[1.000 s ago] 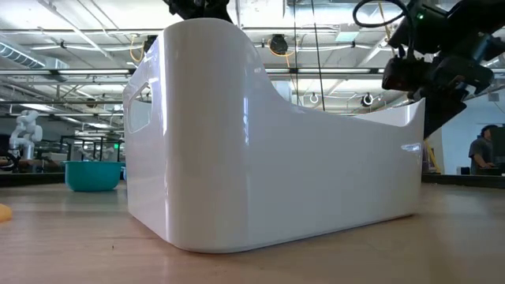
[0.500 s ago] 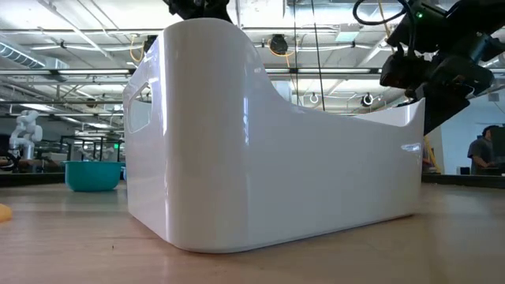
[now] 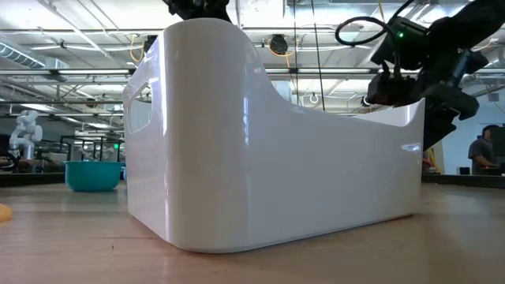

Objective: Nest measuring cups in basket
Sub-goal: Stack the orange measuring cup on top of the purple measuring cup

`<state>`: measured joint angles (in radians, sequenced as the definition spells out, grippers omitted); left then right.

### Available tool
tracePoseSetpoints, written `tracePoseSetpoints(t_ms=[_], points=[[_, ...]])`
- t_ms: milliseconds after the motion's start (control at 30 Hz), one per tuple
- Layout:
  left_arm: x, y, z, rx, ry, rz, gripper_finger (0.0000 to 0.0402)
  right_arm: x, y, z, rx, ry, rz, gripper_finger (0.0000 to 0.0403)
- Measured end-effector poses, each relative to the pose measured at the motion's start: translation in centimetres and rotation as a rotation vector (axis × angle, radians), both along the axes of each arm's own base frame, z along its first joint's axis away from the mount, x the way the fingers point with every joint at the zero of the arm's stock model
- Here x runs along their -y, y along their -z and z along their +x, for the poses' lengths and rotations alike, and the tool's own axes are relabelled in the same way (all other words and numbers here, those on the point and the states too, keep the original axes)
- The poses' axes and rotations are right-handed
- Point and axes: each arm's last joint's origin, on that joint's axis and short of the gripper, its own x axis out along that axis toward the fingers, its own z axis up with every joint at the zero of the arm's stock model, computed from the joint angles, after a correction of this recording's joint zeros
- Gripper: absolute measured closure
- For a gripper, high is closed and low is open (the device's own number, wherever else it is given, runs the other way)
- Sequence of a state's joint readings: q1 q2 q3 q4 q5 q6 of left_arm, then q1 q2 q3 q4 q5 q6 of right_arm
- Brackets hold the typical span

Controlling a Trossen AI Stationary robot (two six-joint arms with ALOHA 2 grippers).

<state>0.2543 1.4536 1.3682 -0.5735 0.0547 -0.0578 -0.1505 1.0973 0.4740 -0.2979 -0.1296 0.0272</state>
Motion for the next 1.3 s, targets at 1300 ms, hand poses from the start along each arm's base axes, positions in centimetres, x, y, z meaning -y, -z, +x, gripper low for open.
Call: tracePoseSetpoints(t_ms=[1300], points=[[0.1,0.2,-0.2,-0.032,0.002,-0.008,0.0183,2.6,-0.2,6.4,0.119,-0.087,-0.004,0.0172]])
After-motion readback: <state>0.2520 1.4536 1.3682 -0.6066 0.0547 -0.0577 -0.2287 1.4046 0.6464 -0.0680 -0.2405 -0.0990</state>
